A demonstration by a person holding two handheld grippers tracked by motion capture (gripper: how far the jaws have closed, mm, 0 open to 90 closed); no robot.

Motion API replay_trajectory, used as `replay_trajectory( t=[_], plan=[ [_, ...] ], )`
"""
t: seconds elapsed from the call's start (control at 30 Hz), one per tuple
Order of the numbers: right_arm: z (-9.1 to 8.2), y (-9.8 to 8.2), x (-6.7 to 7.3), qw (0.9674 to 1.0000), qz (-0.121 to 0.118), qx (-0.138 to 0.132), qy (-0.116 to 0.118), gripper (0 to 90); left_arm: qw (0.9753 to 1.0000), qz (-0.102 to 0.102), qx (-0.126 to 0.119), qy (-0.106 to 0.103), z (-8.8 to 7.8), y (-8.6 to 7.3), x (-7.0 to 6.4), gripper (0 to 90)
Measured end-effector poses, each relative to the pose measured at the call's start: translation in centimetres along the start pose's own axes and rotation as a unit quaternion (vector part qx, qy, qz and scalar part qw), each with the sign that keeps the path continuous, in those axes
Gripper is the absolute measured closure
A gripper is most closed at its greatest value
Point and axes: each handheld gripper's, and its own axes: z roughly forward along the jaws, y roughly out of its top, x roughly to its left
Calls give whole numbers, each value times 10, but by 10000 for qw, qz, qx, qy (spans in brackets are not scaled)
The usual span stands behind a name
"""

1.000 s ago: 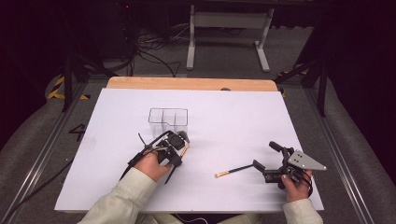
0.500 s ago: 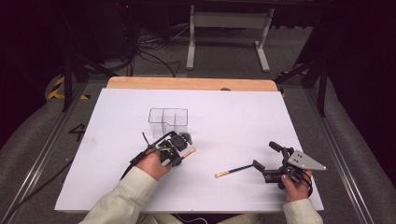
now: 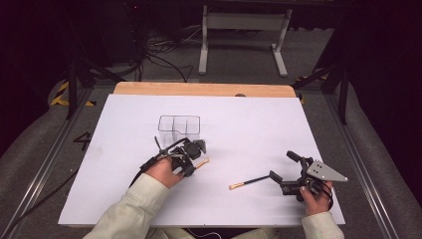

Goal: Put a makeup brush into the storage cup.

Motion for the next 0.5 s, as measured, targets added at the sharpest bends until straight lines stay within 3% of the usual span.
replay_trajectory(
  t=[0.1, 0.27, 0.5],
  plan=[
    [0, 0, 0, 10000, 1, -3, 4, 10, 10000, 40, -37, -82, -1, -1, 0, 824],
    [0, 0, 0, 10000, 7, -13, 12, 9, 9992, 96, -320, -199, -15, -5, 0, 825],
    [0, 0, 0, 10000, 4, -8, 18, 9, 9945, 193, -864, -565, -35, -13, 5, 824]
  ],
)
